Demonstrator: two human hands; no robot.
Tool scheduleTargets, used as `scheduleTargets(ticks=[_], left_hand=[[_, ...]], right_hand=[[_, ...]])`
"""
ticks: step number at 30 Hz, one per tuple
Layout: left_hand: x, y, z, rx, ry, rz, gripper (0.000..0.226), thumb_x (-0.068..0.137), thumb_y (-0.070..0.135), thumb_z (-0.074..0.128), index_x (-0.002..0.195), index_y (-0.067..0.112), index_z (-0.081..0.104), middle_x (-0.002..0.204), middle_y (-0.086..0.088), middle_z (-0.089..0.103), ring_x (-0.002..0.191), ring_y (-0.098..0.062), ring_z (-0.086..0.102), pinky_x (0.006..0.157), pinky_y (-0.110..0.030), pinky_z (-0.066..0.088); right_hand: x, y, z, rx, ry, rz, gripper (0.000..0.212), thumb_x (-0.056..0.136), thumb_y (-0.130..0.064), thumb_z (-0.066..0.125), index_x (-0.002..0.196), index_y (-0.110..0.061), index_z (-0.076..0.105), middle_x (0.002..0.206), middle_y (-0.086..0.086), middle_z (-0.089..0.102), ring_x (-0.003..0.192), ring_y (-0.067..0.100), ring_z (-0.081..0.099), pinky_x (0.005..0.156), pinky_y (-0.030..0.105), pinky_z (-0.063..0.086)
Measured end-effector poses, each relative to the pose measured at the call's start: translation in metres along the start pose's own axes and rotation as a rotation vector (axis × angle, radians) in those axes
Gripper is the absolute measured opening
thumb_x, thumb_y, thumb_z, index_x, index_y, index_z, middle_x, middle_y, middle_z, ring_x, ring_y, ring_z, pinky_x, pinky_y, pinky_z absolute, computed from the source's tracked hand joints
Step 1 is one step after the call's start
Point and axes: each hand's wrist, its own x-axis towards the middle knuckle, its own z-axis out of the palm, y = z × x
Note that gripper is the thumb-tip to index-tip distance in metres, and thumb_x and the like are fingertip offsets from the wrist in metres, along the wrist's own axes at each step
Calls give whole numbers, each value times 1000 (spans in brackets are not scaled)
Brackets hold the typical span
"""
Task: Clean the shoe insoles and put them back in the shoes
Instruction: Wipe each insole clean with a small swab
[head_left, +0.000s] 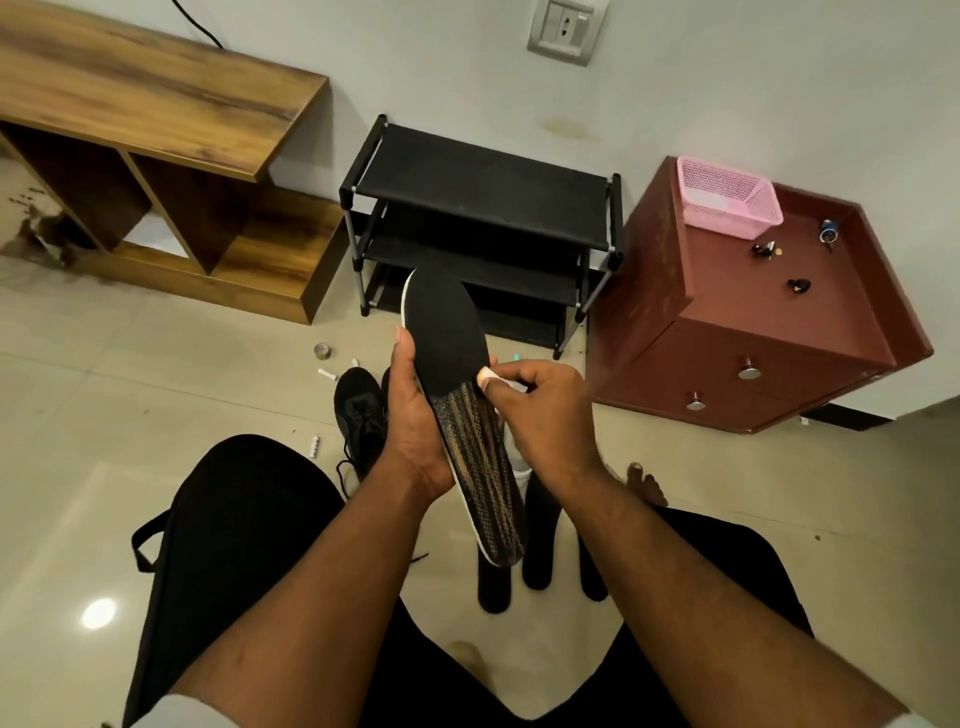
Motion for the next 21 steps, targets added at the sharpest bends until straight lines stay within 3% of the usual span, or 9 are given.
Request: scheduleTargets(ticks=[3, 9, 11, 16, 21], left_hand=[[-4, 0, 0, 81, 52, -4, 81, 86, 76, 39, 116, 7, 69, 117, -19, 59, 111, -31, 59, 101, -46, 47], [-9, 1, 5, 221, 62, 22, 72, 91, 69, 34, 94, 7, 73, 88, -10, 74, 84, -22, 73, 73, -33, 60], [-9, 0, 4, 211, 58, 7, 73, 91, 69, 35, 90, 9, 77, 92, -12, 74, 88, -23, 72, 78, -35, 59], [-13, 3, 4, 133, -36, -70, 84, 80, 75, 42, 118, 4, 65, 106, -14, 67, 102, -27, 65, 93, -41, 52], [-14, 3, 5, 170, -49, -65, 83, 83, 74, 40, 114, 2, 67, 102, -14, 66, 100, -26, 64, 95, -40, 51]], right_hand=[[-6, -7, 5, -7, -24, -5, 16, 84, -25, 69, 96, -17, 76, 88, -6, 72, 80, 2, 65, 74, 18, 54], [-25, -22, 3, 8, -124, -118, 14, 84, -27, 69, 96, -22, 75, 88, -11, 71, 82, 0, 64, 78, 21, 54], [-25, -20, 1, -31, -118, -193, 14, 84, -25, 69, 95, -19, 75, 89, -8, 69, 83, 2, 63, 79, 21, 53], [-12, -5, -11, -146, -41, -253, 14, 86, -19, 68, 96, -10, 74, 91, 2, 69, 83, 5, 60, 75, 8, 44], [-20, -9, -10, -157, -81, -356, 15, 86, -15, 67, 98, -9, 74, 93, 2, 69, 86, 8, 61, 81, 27, 53]])
